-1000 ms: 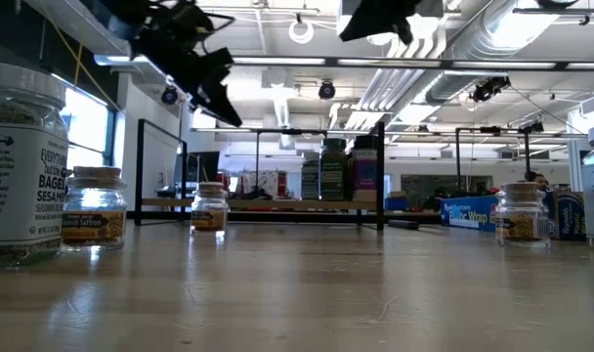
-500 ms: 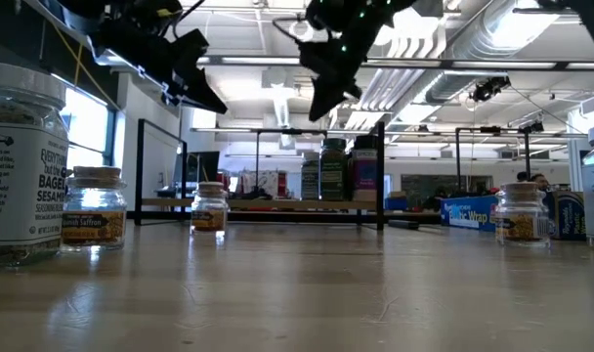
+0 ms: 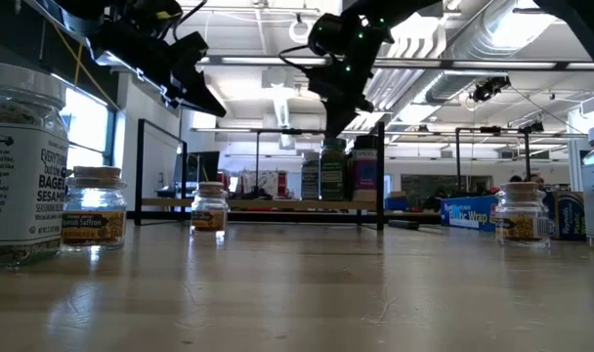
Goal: Shelf spices
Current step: Adjust green seasoning bottles on the shelf
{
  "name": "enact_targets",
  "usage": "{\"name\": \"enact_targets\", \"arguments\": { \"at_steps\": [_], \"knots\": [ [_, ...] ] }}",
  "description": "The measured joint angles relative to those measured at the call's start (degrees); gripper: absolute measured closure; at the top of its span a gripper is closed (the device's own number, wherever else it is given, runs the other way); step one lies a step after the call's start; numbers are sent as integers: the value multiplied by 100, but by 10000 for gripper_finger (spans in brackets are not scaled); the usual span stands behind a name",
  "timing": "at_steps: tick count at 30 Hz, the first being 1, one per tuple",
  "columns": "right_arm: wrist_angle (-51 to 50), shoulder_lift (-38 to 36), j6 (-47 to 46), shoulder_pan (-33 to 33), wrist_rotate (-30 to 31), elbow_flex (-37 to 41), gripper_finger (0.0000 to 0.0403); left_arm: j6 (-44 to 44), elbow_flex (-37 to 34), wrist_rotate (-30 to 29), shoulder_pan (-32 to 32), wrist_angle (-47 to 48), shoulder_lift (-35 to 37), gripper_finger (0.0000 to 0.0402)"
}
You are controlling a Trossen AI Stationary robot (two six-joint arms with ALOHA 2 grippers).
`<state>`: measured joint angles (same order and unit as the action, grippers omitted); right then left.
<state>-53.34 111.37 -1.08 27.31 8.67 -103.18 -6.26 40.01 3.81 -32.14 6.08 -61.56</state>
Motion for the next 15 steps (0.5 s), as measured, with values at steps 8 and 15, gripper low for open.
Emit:
{"name": "enact_targets", "arguments": {
  "at_steps": [8, 15],
  "knots": [
    [13, 2, -18, 124, 29, 4, 403, -40, 0, 2, 0, 3, 0, 401],
    [258, 1, -149, 195, 25, 4, 403, -40, 4, 2, 0, 3, 0, 401]
  ]
}}
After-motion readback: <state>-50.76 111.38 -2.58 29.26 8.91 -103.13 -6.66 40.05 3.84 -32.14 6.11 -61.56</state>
